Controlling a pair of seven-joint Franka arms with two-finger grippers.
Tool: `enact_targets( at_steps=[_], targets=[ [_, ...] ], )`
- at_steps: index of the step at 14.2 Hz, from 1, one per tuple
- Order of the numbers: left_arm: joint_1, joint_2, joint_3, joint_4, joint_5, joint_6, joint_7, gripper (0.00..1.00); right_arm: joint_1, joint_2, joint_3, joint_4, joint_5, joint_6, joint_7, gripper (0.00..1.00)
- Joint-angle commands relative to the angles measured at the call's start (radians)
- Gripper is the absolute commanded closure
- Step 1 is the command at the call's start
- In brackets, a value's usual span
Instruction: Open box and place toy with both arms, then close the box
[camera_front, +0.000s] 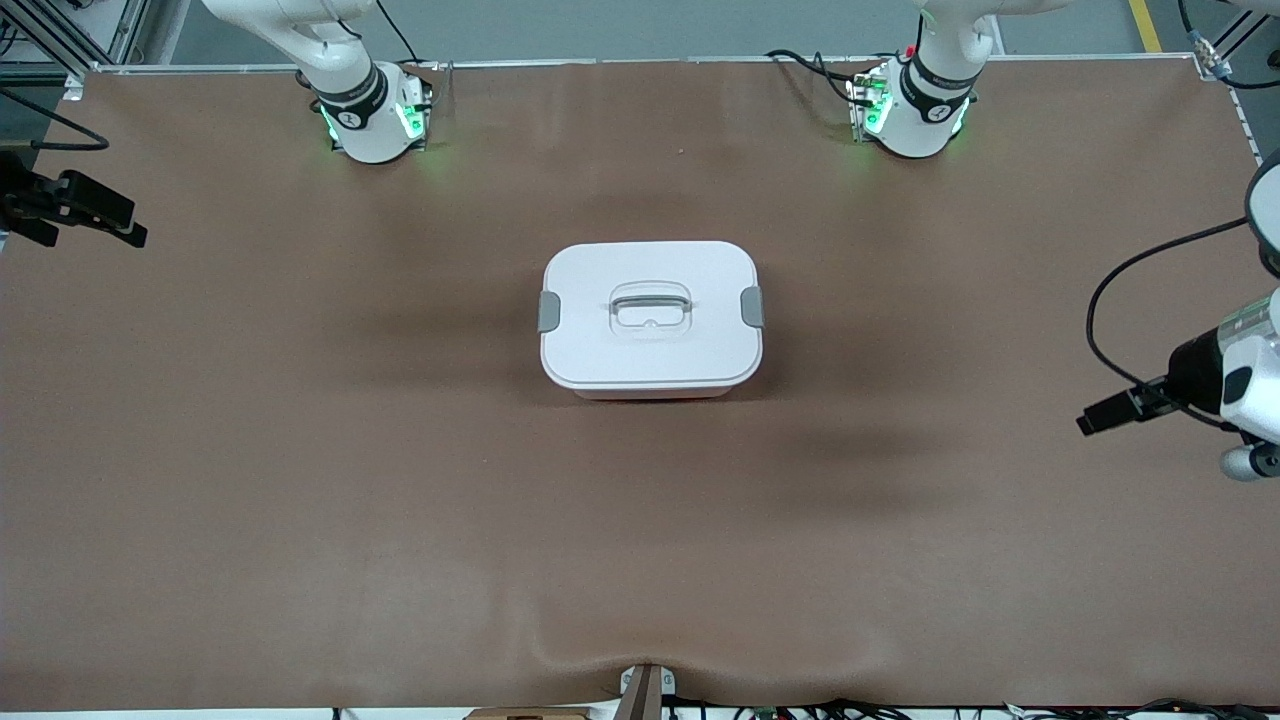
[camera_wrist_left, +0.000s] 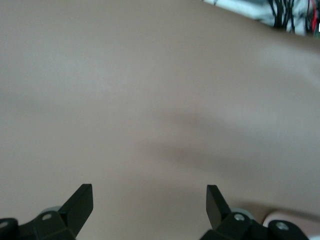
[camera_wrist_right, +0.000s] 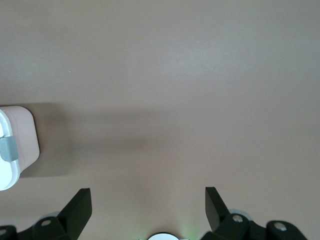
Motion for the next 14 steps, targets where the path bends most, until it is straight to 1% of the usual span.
enact_targets(
  at_steps=[1, 5, 8, 11, 14],
  targets=[
    [0.003, -0.083, -0.008, -0.013, -0.012, -0.086, 0.076, 0.0, -0.001, -0.006, 0.001, -0.004, -0.001, -0.006, -0.006, 0.0],
    [0.004, -0.152, -0.005, -0.019, -0.008, -0.182, 0.144, 0.0, 0.002, -0.006, 0.001, -0.004, 0.002, -0.006, -0.006, 0.0],
    [0.012, -0.203, 0.002, -0.022, -0.003, -0.224, 0.154, 0.0, 0.001, -0.006, 0.001, -0.004, 0.003, -0.009, -0.006, 0.0],
    [0.015, -0.255, 0.004, -0.048, -0.003, -0.235, 0.194, 0.0, -0.001, -0.006, 0.001, -0.004, 0.003, -0.009, -0.006, 0.0],
    [0.038, -0.282, 0.004, -0.057, -0.003, -0.259, 0.243, 0.0, -0.002, -0.006, 0.001, -0.004, 0.003, -0.007, -0.006, 0.0]
  ],
)
